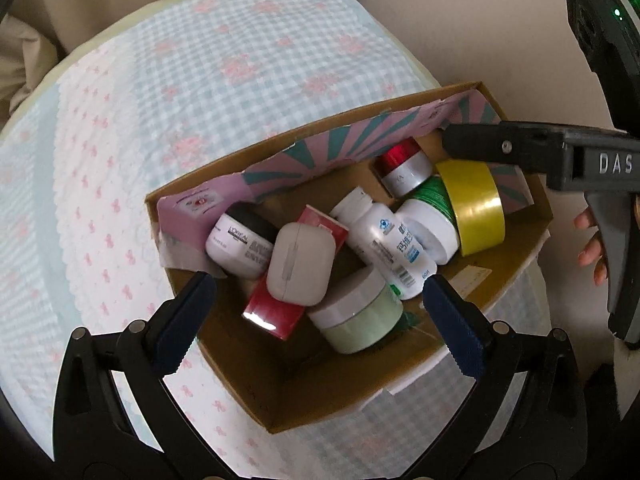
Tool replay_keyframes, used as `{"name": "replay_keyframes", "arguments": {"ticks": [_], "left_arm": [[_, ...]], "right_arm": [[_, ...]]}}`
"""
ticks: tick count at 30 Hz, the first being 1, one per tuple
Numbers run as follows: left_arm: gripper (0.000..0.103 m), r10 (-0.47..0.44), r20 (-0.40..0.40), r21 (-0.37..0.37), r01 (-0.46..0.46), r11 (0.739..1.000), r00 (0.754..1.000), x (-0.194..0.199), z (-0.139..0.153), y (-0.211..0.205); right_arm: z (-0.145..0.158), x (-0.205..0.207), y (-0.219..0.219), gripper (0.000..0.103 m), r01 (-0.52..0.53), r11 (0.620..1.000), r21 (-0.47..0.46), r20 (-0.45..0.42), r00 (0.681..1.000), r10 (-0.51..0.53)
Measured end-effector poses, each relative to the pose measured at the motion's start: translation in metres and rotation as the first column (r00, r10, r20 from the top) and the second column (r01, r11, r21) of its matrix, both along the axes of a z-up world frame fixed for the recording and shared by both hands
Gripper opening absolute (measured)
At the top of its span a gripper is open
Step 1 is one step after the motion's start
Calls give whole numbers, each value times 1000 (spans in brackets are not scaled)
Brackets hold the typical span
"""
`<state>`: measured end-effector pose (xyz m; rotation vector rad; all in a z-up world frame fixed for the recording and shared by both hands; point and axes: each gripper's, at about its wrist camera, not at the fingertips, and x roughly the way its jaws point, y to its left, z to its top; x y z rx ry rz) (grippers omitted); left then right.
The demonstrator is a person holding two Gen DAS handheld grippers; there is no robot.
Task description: Organize rigid objects
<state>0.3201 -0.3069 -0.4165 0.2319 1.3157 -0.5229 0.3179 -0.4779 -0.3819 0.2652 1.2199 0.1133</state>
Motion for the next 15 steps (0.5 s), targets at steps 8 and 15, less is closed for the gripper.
{"name": "replay_keyframes", "arguments": {"ticks": [8,15], "left_arm": [[103,4,21,-14,-3,1000,1000,-4,11,5],[103,17,42,-40,-15,999,999,-12,31,22]], "right_arm": [[1,-10,10,103,-1,1000,-19,-14,1000,1],[17,-22,20,103,2,999,-52,1,1000,-2]]}}
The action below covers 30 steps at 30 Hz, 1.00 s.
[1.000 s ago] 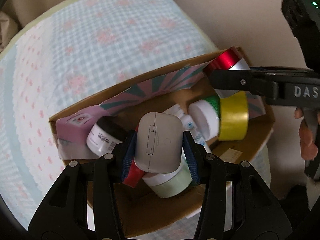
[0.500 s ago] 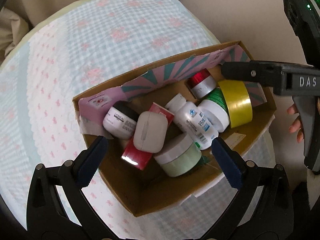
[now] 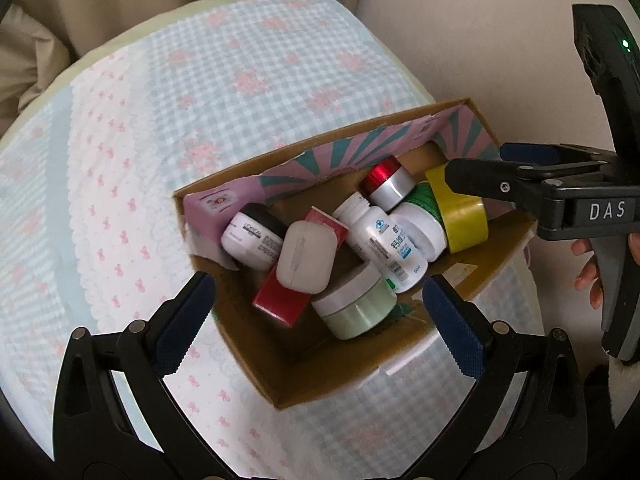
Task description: Organize rigid objects
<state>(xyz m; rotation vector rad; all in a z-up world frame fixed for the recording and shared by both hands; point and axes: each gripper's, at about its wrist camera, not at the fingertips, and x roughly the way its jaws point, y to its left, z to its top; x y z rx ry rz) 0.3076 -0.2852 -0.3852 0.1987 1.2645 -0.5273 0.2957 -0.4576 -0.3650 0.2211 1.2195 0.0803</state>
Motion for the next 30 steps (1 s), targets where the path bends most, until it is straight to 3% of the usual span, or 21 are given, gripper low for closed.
{"name": "replay_keyframes", "arguments": {"ticks": [7,12,15,19,23,26,30], "left_arm": [[103,24,65,0,-24,1000,998,-19,54,32],[103,75,149,6,-77,997,986,-44,127,80],[103,123,220,-14,-123,992,968,-66,183,119],[103,213,385,-65,-204,977,898,-101,263,177],[103,311,530,-179,-255,950,789,-145,327,237],[103,337,624,-177,-293,940,705,-174,353,267],[103,374,664,-209,-320,924,647,-203,365,291]], "right_arm": [[50,-28,23,103,15,999,-36,62,998,-13],[106,-65,57,103,23,998,-58,116,993,-16],[157,-97,85,103,39,998,-53,216,976,-27],[233,-141,140,103,32,996,-85,376,927,2],[287,-177,186,103,34,995,-96,504,863,19],[313,-199,215,103,39,991,-131,576,816,44],[330,-225,245,103,47,987,-154,647,759,65]]}}
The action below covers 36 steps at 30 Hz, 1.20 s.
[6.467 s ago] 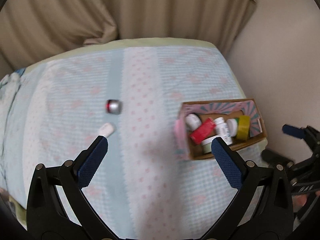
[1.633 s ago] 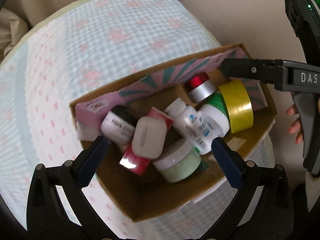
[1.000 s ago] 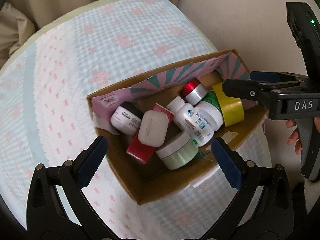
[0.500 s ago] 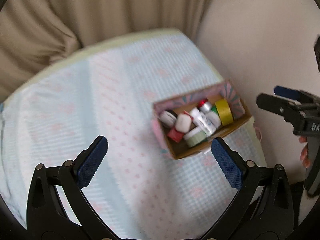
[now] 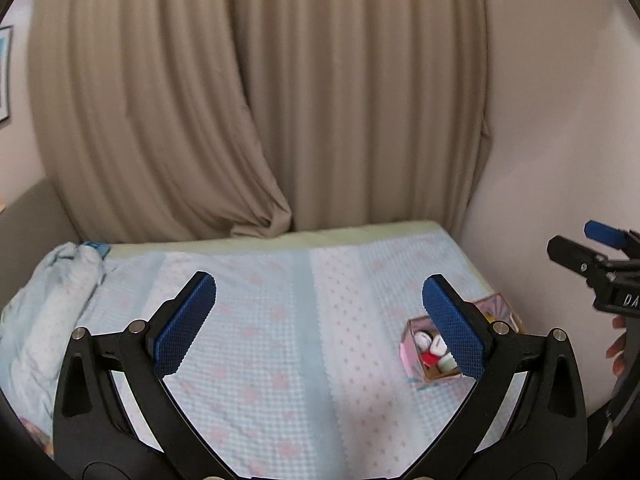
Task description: Organize rigid objects
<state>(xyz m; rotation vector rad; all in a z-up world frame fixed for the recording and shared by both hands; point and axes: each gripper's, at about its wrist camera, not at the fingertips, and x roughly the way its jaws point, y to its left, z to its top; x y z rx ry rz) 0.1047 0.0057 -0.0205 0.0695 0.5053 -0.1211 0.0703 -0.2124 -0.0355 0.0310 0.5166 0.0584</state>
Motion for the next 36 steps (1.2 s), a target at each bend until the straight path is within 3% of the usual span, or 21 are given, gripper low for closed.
{"name": "replay_keyframes", "arguments": {"ticks": [5,10,36], "left_arm": [[103,41,79,-6,-40,999,996,-34,1,14],[103,62,114,-12,-61,998,991,-53,0,20],[103,72,120,-6,-72,997,990,-58,6,19]], "right_arm": [[-3,-29,28,103,0,999,-40,85,996,3],[-6,-39,36,103,-5,999,-52,110,994,10],[-3,-44,31,103,36,999,-26,127,991,-32]]}}
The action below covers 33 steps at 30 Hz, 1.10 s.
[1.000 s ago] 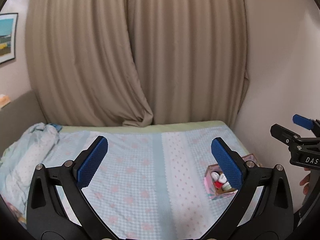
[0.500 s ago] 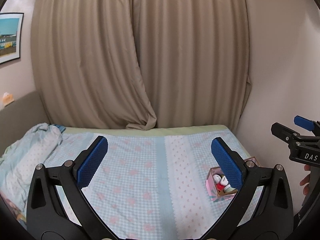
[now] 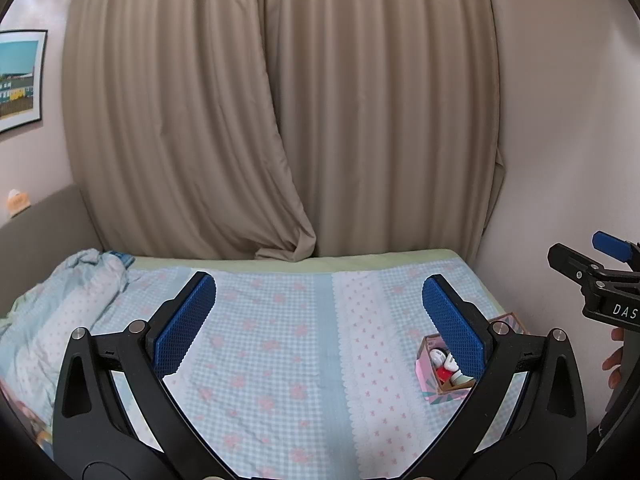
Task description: Organize rigid objects
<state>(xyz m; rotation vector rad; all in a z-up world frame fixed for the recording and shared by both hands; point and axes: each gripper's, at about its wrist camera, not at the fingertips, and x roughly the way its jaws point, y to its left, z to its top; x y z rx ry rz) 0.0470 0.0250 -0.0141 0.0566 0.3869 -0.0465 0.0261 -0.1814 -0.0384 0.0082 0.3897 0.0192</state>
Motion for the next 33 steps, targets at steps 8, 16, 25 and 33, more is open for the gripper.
{"name": "replay_keyframes", "arguments": {"ticks": [8,16,25,33], "left_arm": [[103,2,1,-1,-2,1000,1000,-1,-2,-1],[103,4,2,0,-4,1000,1000,-1,-2,-1],[103,10,4,7,-10,1000,1000,-1,-2,-2],[103,13,4,8,-13,1000,1000,-1,-2,-1]], "right_arm": [[0,0,1,103,9,1000,2,8,1000,-9],[-1,2,1,103,13,1000,5,10,1000,-13],[-1,6,5,103,5,1000,-2,12,1000,-5],[-1,8,7,103,7,1000,-2,12,1000,-7]]}}
